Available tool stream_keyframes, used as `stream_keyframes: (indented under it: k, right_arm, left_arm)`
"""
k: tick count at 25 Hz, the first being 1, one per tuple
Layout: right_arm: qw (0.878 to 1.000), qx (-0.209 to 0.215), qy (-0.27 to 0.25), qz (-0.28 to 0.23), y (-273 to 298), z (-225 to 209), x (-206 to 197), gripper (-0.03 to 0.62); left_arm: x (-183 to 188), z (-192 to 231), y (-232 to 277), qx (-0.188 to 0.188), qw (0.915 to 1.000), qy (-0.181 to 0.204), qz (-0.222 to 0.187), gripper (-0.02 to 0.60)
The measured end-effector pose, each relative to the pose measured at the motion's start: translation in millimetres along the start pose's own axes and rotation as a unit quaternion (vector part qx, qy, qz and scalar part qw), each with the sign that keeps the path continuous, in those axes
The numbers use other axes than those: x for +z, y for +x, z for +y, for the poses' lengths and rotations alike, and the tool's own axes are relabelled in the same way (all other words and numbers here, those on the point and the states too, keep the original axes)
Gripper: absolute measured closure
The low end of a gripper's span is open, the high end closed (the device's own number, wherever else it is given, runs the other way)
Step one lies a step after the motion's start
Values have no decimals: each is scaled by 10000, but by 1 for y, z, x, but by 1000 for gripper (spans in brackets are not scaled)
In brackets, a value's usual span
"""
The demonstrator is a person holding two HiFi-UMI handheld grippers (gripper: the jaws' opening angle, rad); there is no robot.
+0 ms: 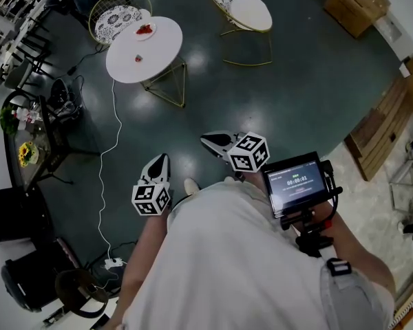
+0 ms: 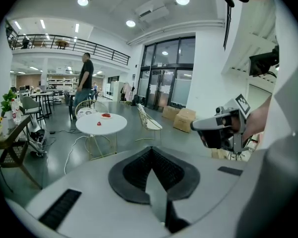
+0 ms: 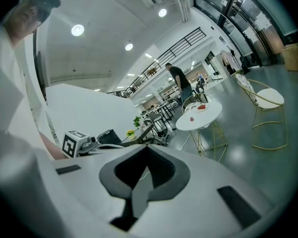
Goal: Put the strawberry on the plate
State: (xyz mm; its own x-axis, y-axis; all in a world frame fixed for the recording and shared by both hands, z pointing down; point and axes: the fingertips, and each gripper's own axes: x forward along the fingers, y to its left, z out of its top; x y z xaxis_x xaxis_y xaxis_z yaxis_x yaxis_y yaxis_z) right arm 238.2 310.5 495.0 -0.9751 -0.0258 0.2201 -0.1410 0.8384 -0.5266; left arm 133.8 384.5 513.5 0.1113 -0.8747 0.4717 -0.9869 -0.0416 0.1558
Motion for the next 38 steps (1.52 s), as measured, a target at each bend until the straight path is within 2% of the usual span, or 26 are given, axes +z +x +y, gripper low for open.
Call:
stream_keyframes:
  k: [19, 27, 34, 38]
  right_arm:
    - [9999, -71, 110, -39, -3, -6, -7, 586]
    - [9998, -130, 178, 23, 1, -4, -5, 586]
    - [9991, -337, 266, 75, 29, -40, -1, 586]
    - [9986, -471, 226, 122, 49, -63, 18, 586]
  left_arm:
    - [0, -4, 3, -67, 10000, 35, 31, 574]
    - [11, 6, 4, -50, 10000, -30, 11, 575]
    - [8, 40, 42, -212, 9996, -124, 99, 574]
    - [22, 66, 74, -331, 9993, -129, 80, 574]
